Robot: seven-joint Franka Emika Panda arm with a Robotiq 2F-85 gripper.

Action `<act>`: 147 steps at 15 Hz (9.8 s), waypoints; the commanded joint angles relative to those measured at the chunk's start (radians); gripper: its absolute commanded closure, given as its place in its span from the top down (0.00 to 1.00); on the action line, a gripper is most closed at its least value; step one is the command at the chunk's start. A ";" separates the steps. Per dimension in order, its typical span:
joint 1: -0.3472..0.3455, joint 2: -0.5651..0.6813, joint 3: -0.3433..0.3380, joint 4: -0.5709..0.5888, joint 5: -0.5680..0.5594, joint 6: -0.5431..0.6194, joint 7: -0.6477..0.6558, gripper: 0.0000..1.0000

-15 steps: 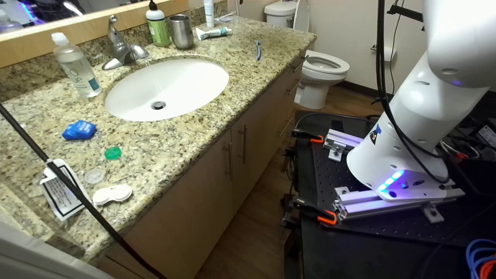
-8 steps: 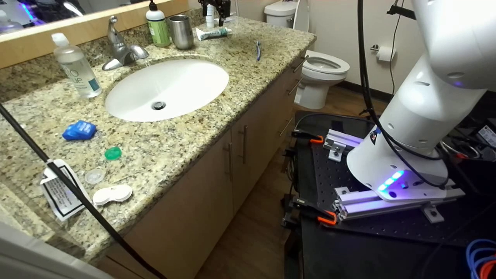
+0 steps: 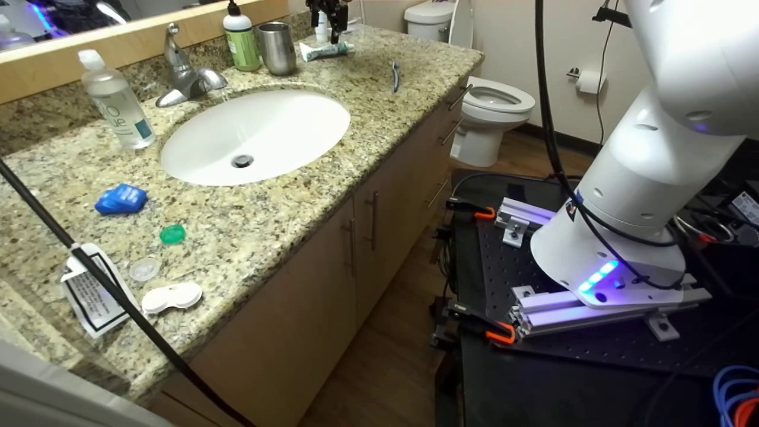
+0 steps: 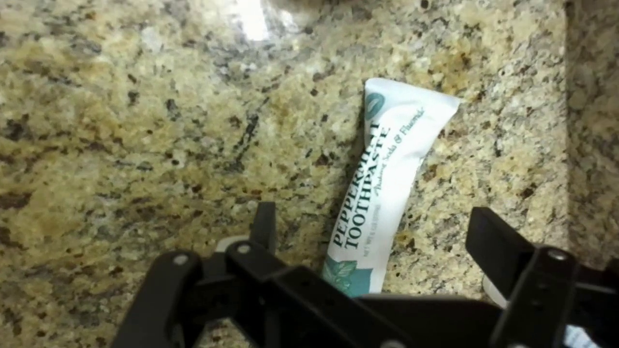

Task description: Open the faucet, take the toothbrush and put it on the table, pick it and put it back in the cup, then close the faucet

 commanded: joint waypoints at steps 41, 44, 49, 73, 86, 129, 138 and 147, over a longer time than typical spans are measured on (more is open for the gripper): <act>0.137 -0.367 -0.132 -0.514 -0.476 0.762 -0.306 0.04; 0.158 -0.315 -0.151 -0.456 -0.373 0.750 -0.374 0.04; 0.175 -0.321 -0.163 -0.474 -0.327 0.748 -0.405 0.14; 0.095 -0.288 0.148 -0.563 -0.372 1.222 -0.610 0.04; 0.038 -0.269 0.195 -0.590 -0.428 1.220 -0.667 0.04; 0.343 -0.240 -0.113 -0.679 -0.047 1.179 -0.947 1.00; 0.478 -0.527 -0.246 -0.714 -0.178 0.548 -0.968 1.00; 0.415 -0.690 -0.094 -0.658 -0.308 0.056 -0.926 1.00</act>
